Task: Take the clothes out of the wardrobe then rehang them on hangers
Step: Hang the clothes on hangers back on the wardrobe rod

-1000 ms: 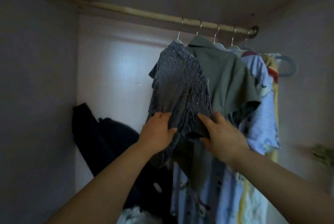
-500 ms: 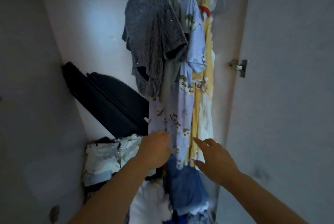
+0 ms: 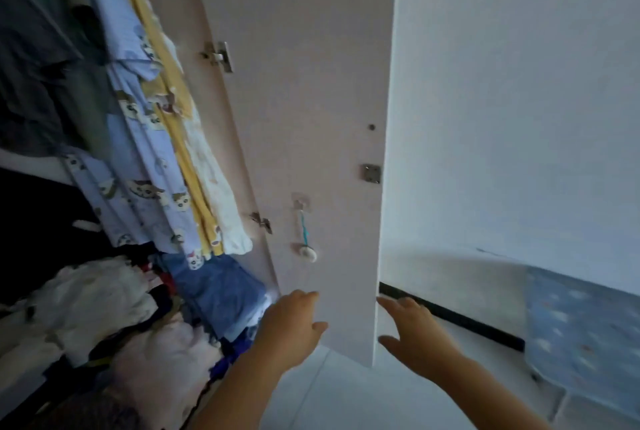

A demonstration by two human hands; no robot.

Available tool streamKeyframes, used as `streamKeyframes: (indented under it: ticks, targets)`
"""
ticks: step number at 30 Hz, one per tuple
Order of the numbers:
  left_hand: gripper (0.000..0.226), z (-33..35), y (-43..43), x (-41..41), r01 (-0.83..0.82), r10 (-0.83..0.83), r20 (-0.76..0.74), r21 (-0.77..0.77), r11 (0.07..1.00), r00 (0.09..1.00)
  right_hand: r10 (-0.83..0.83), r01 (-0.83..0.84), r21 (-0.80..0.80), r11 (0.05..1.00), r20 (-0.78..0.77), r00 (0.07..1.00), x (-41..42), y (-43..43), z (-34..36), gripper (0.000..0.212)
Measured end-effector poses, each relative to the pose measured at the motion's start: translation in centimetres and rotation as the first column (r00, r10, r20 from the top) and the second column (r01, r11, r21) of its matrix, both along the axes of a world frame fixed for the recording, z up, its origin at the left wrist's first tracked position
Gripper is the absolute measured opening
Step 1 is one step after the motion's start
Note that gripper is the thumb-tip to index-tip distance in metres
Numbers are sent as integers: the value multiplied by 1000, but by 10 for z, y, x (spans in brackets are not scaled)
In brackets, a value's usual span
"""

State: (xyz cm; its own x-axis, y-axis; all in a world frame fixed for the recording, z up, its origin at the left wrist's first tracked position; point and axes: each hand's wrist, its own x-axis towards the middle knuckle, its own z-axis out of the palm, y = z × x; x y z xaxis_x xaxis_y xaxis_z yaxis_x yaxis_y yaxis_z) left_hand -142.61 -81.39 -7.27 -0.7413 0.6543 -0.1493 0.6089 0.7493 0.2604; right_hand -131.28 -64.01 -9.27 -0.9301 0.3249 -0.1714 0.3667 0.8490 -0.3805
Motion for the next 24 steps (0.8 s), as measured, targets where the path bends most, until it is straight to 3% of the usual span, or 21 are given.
streamKeyframes:
  ticks: [6, 10, 17, 24]
  targets:
    - [53, -32, 49, 127, 384, -375, 116, -62, 921, 920, -368, 372, -21, 928, 113, 923, 183, 15, -23, 61]
    - [52, -39, 95, 222, 615, -593, 180, -107, 782, 785, -561, 573, -3, 820, 198, 804, 309, 16, -27, 58]
    - [47, -32, 160, 405, 861, -837, 203, -142, 489, 509, -814, 841, -29, 540, 236, 530, 520, -4, -23, 58]
    - [54, -33, 192, 631, 966, -942, 230, -144, 217, 246, -947, 973, -27, 230, 225, 230, 743, -50, -19, 59]
